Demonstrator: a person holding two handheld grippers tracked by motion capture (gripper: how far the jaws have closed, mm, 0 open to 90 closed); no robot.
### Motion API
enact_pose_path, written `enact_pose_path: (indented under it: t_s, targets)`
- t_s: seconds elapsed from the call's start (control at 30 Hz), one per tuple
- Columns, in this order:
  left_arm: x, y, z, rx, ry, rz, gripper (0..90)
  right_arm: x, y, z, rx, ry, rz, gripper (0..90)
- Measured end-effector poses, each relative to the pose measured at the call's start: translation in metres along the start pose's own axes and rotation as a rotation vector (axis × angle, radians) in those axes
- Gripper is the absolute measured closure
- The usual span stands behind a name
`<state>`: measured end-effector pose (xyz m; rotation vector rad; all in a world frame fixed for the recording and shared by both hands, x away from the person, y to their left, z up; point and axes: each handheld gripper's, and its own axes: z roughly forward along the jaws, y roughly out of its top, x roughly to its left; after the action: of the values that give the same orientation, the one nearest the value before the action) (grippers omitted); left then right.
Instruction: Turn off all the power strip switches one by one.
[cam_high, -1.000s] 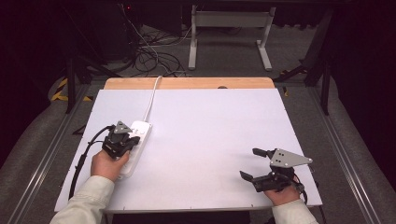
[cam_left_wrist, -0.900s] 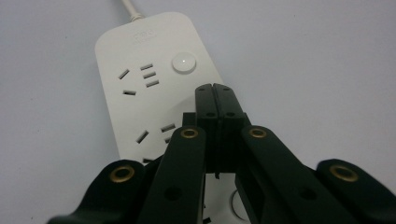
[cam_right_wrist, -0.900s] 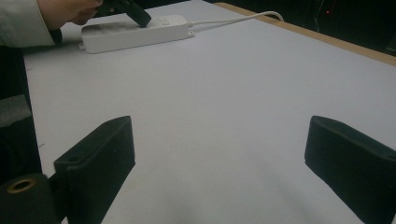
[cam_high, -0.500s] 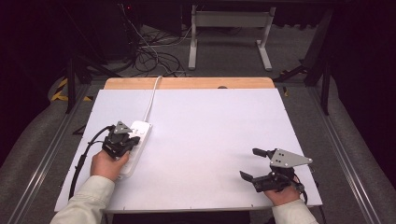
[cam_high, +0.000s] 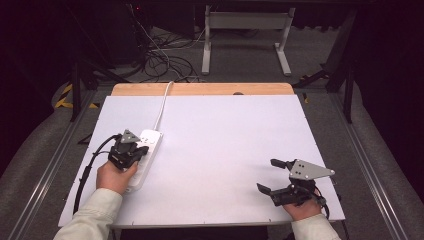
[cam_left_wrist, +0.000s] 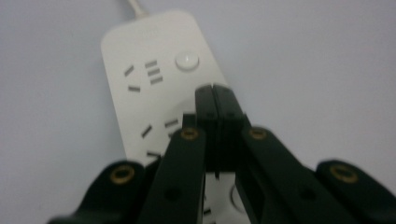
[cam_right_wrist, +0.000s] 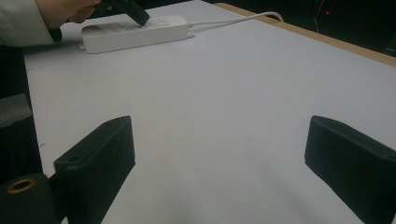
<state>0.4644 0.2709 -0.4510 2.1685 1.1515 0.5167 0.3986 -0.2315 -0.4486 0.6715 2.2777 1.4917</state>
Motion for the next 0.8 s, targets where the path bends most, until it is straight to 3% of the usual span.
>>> enact_pose_path:
  t_s: [0.1,0.17,0.43,0.6,0.8]
  targets:
    - [0.009,0.003,-0.011,-0.068,-0.047,-0.055,90.0,-0.001,0.000,0.001,0.001,-0.001,0.003,9.1]
    - [0.012,0.004,-0.013,-0.080,-0.062,-0.070,90.0,-0.001,0.000,0.001,0.001,0.002,0.006,9.1]
    - [0.015,0.019,-0.019,-0.089,-0.064,-0.049,90.0,-0.001,0.000,0.001,0.004,-0.003,0.007,9.1]
    - [0.017,0.026,-0.005,-0.058,-0.056,-0.054,90.0,-0.002,-0.001,0.001,0.006,-0.003,0.010,9.1]
    - [0.022,0.027,0.016,-0.036,-0.062,-0.089,90.0,-0.002,-0.001,0.002,0.009,-0.004,0.010,9.1]
